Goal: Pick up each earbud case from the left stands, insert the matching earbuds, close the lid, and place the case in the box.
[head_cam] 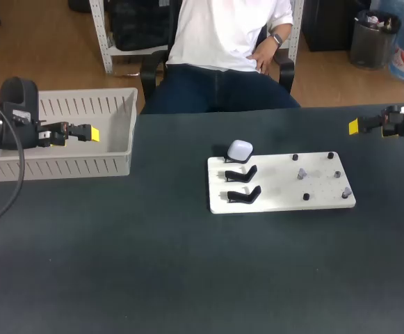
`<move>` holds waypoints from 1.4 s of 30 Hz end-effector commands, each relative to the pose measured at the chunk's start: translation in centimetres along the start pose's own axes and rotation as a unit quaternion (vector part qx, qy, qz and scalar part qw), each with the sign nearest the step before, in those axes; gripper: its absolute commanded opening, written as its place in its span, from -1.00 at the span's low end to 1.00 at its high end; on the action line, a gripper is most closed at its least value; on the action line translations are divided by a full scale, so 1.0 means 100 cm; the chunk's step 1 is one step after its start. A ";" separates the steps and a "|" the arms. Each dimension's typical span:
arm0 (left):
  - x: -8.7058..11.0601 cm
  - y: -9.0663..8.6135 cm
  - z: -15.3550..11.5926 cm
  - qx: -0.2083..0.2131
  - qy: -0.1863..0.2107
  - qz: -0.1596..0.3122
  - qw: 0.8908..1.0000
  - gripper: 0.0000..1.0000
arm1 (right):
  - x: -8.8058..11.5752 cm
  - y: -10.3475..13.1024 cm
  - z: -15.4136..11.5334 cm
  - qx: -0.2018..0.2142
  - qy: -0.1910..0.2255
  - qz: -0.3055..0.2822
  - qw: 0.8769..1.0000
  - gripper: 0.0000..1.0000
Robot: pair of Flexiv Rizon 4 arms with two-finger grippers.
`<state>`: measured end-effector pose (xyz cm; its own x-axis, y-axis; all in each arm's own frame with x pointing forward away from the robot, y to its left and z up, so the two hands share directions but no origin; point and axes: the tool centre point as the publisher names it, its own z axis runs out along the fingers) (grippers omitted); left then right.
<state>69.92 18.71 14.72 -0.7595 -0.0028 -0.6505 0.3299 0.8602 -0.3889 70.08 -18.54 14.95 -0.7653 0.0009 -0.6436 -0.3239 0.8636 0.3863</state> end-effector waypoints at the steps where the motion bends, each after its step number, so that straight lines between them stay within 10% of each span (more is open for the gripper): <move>1: -0.002 -0.002 0.000 -0.006 0.005 -0.001 1.000 1.00 | 0.000 0.000 0.000 0.001 0.000 0.000 1.000 1.00; 37: -0.002 -0.002 0.000 -0.006 0.005 -0.001 1.000 1.00 | 0.000 0.000 0.000 0.001 0.000 0.000 1.000 1.00; 42: -0.014 -0.006 0.007 0.130 -0.061 0.126 0.982 1.00 | 0.000 0.000 0.000 0.001 0.000 0.000 1.000 1.00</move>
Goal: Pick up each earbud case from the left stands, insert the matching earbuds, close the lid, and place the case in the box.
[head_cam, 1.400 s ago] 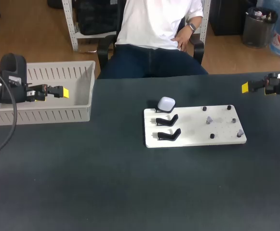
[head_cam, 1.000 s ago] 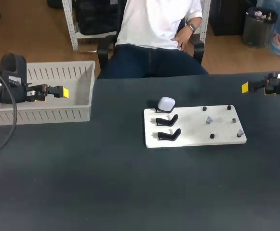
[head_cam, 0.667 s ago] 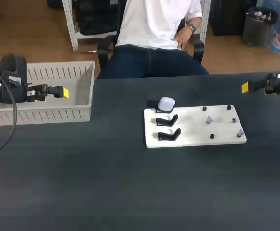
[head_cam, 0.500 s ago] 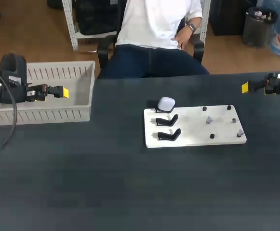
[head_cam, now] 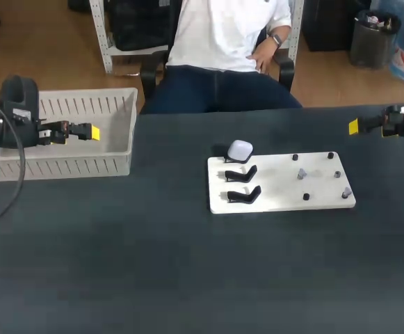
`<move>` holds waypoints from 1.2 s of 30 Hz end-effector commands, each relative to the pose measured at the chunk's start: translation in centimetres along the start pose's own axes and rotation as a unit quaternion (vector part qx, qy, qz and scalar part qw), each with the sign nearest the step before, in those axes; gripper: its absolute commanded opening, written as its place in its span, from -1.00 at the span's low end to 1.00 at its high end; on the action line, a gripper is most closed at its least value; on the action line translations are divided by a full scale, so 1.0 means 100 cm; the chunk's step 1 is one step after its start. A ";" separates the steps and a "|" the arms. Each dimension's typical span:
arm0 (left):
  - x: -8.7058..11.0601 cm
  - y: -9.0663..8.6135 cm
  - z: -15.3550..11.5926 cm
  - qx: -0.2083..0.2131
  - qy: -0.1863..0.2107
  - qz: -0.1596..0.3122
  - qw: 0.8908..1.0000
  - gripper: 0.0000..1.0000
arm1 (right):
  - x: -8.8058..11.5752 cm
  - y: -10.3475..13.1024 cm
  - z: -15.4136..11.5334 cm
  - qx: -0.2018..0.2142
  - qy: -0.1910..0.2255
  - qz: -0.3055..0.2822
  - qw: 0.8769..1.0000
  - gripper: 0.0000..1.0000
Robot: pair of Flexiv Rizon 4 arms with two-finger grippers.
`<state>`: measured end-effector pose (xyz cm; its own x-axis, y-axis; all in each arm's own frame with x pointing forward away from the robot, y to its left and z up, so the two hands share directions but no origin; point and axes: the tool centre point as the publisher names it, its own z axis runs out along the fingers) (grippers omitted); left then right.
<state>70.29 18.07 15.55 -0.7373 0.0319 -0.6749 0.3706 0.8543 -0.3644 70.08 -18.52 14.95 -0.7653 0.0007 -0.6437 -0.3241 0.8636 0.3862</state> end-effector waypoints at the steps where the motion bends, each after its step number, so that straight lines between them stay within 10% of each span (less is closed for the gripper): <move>1: -0.009 0.003 0.009 0.134 -0.079 0.112 0.982 1.00 | 0.000 0.000 0.000 0.001 0.000 0.000 1.000 1.00; 8: -0.018 0.001 0.025 0.233 -0.173 0.258 0.921 1.00 | 0.000 0.000 0.000 0.001 0.000 0.000 1.000 1.00; 24: -0.004 -0.037 0.021 0.335 -0.227 0.448 0.797 1.00 | 0.000 0.000 0.000 0.001 0.000 0.000 1.000 1.00; 29: -0.005 -0.043 0.028 0.332 -0.221 0.450 0.799 1.00 | 0.000 0.000 0.000 0.001 0.000 0.000 1.000 1.00; 32: -0.006 -0.045 0.029 0.300 -0.207 0.436 0.823 1.00 | 0.000 0.000 0.000 0.001 0.000 0.000 1.000 1.00; 33: -0.007 -0.046 0.030 0.267 -0.189 0.417 0.848 1.00 | 0.000 0.000 0.000 0.001 0.000 0.000 1.000 1.00; 36: -0.007 -0.046 0.030 0.267 -0.189 0.417 0.848 1.00 | 0.000 0.000 0.000 0.001 0.000 0.000 1.000 1.00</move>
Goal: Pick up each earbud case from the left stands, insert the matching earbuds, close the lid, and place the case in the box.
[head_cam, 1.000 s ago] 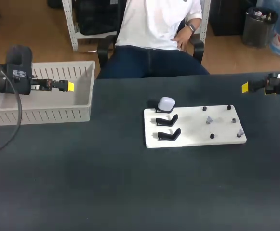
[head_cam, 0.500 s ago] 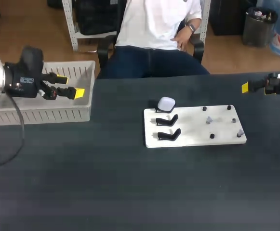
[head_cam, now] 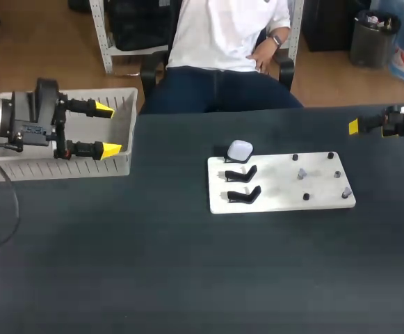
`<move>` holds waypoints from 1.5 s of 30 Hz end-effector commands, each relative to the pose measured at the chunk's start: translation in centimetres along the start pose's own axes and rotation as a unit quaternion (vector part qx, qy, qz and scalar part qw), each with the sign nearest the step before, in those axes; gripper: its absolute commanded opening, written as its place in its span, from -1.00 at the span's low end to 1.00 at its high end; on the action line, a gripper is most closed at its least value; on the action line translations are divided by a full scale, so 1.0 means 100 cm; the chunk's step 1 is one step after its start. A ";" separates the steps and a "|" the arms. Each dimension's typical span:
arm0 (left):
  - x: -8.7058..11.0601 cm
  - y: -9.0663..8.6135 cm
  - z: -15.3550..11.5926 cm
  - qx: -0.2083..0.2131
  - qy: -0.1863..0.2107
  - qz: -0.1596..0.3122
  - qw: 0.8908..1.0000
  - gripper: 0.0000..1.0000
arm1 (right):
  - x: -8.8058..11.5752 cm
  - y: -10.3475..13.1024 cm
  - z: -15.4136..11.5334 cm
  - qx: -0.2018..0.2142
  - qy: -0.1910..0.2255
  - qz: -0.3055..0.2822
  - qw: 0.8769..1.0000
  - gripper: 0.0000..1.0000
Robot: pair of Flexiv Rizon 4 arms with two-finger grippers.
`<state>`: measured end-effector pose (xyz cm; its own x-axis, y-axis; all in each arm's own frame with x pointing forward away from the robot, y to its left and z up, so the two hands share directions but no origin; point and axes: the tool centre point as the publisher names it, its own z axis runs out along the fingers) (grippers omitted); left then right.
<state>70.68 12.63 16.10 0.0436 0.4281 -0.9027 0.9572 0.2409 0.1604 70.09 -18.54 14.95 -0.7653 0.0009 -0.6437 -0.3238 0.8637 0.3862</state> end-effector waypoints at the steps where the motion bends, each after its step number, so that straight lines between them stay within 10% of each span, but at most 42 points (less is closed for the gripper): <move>1: 0.003 0.001 0.003 -0.010 -0.096 0.003 0.995 1.00 | 0.000 0.000 0.000 0.001 0.000 0.000 1.000 1.00; 19: 0.003 0.001 0.003 -0.010 -0.096 0.003 0.995 1.00 | 0.000 0.000 0.000 0.001 0.000 0.000 1.000 1.00; 45: -0.001 0.011 0.142 0.128 -0.025 -0.032 0.991 1.00 | 0.000 0.000 0.000 0.001 0.000 0.000 1.000 1.00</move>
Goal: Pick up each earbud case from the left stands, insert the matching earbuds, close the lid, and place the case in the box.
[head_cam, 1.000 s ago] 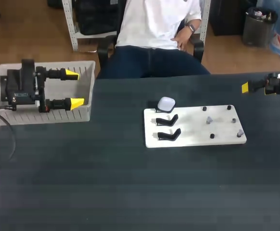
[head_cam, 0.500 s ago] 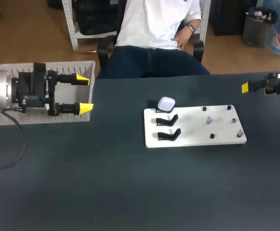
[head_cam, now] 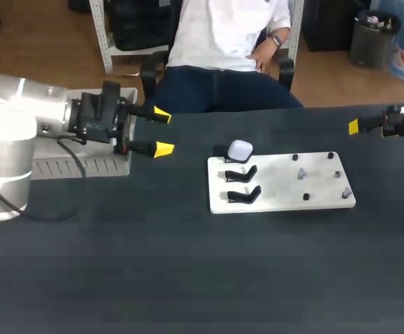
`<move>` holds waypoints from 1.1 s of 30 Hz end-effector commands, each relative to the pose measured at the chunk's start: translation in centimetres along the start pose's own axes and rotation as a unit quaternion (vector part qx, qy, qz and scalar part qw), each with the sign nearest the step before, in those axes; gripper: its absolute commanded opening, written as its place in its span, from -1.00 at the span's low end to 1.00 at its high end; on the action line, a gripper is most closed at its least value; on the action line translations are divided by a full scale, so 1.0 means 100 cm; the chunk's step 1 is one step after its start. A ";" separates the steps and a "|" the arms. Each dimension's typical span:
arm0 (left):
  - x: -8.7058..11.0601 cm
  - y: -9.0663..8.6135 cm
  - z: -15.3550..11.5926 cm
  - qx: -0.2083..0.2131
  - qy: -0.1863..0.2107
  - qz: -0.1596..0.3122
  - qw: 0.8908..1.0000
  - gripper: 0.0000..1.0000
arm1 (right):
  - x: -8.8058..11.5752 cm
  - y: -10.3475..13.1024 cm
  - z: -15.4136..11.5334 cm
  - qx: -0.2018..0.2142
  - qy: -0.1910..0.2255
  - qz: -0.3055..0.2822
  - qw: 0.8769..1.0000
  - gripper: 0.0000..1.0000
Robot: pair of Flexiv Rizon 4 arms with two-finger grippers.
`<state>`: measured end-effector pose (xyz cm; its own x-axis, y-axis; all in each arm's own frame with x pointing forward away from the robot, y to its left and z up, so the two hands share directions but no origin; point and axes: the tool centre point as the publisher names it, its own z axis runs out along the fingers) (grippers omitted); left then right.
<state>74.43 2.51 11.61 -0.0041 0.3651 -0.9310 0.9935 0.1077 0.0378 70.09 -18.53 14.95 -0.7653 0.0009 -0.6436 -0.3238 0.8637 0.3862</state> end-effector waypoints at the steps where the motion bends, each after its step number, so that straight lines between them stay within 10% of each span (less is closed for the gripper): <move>1: 0.002 0.011 0.027 0.043 0.006 -0.007 0.999 1.00 | 0.000 0.000 0.000 0.000 0.000 0.000 1.000 1.00; 33: 0.010 0.008 0.066 -0.016 0.036 -0.027 0.999 1.00 | 0.000 0.000 0.000 0.000 0.000 0.000 1.000 1.00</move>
<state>75.86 -1.78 8.72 -0.0612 0.4100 -0.9100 0.9901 0.1406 -0.0033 70.09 -18.53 14.95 -0.7653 0.0008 -0.6436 -0.3238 0.8638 0.3861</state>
